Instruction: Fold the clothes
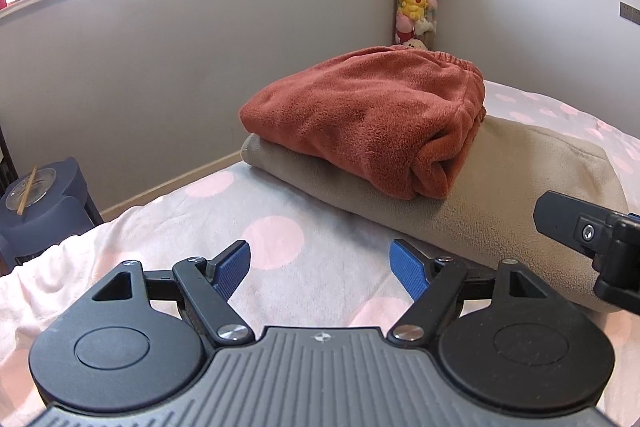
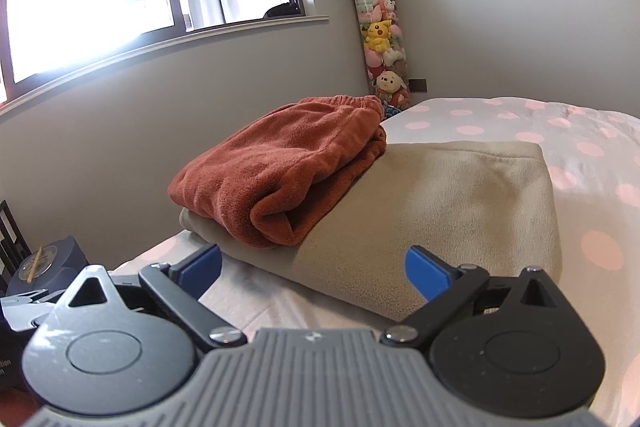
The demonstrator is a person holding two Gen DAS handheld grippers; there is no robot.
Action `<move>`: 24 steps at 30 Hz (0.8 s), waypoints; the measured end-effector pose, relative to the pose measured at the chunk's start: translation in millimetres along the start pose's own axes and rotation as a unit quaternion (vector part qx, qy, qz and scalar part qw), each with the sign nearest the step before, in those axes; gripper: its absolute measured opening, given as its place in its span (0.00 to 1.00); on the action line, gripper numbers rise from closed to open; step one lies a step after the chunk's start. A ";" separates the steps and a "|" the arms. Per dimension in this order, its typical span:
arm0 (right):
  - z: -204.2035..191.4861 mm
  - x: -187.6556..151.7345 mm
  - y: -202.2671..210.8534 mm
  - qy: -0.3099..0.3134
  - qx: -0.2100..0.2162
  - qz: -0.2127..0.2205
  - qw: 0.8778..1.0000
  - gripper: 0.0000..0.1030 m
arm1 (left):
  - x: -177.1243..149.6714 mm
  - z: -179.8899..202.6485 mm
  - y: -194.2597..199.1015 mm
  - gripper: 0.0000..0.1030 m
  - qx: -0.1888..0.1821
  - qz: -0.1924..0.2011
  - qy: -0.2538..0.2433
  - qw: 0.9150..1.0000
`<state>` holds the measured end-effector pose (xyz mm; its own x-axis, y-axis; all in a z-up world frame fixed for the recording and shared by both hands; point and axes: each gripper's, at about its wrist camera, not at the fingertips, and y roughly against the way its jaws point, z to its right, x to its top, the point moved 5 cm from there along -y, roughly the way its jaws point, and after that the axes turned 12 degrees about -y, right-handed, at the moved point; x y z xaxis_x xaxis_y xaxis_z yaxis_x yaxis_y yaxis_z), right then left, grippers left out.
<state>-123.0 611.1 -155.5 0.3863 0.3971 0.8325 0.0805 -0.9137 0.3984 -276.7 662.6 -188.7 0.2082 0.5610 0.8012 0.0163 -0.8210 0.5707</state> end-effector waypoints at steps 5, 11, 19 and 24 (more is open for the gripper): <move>1.2 -2.9 -1.8 -0.006 0.001 -0.005 1.000 0.96 | -0.3 1.2 -1.4 0.74 -0.005 -0.002 -0.002 1.000; 0.5 -7.0 -4.9 -0.007 0.003 -0.010 1.000 0.96 | -1.1 4.2 -2.8 0.74 -0.009 -0.005 -0.007 1.000; -0.3 -8.5 -5.1 -0.008 0.006 -0.010 1.000 0.96 | -1.9 4.0 -4.0 0.74 -0.012 -0.004 -0.008 1.000; -1.3 -9.3 -5.4 -0.011 0.008 -0.012 1.000 0.96 | -2.1 3.2 -3.9 0.74 -0.008 -0.005 -0.008 1.000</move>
<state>-128.2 612.5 -165.0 0.4046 0.4162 0.8143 0.1043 -0.9056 0.4111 -274.1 664.2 -193.2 0.2240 0.5666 0.7930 0.0020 -0.8139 0.5810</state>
